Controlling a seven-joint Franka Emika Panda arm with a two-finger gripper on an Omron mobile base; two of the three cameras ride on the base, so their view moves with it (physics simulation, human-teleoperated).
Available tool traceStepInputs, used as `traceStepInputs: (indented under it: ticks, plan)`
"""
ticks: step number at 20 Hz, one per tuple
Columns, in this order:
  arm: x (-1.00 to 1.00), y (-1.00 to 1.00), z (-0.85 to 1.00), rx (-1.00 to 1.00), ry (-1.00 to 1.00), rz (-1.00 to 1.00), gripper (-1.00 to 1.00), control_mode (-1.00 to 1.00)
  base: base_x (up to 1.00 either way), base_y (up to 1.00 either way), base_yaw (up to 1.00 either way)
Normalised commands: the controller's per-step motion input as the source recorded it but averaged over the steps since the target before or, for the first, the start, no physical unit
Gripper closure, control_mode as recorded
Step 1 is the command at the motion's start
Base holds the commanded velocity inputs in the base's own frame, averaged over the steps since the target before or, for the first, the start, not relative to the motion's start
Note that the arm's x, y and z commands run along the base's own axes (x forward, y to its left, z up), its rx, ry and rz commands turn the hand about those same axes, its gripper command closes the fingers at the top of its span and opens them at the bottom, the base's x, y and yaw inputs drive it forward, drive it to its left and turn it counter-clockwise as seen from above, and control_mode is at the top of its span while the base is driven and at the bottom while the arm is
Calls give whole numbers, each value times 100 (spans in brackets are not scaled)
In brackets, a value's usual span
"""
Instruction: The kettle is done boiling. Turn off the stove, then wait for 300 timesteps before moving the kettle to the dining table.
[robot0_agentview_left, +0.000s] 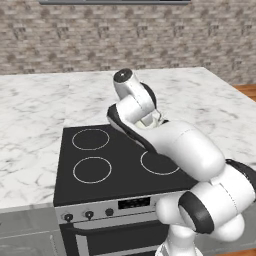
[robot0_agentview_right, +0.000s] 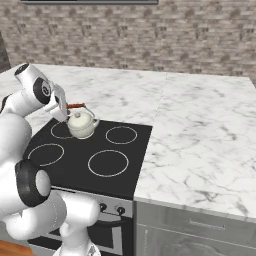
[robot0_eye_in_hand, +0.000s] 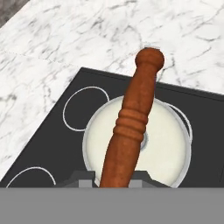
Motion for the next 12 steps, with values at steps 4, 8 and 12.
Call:
traceStepInputs:
  ticks: [4, 8, 12]
  plan:
    - [-32, -37, 28, 0, -1, -9, 100, -100, 0, 0, 0]
    - [-34, -36, 23, 1, -3, -8, 100, -100, 0, 0, 0]
    - [-14, -15, 9, 0, -1, -7, 100, -100, 0, 0, 0]
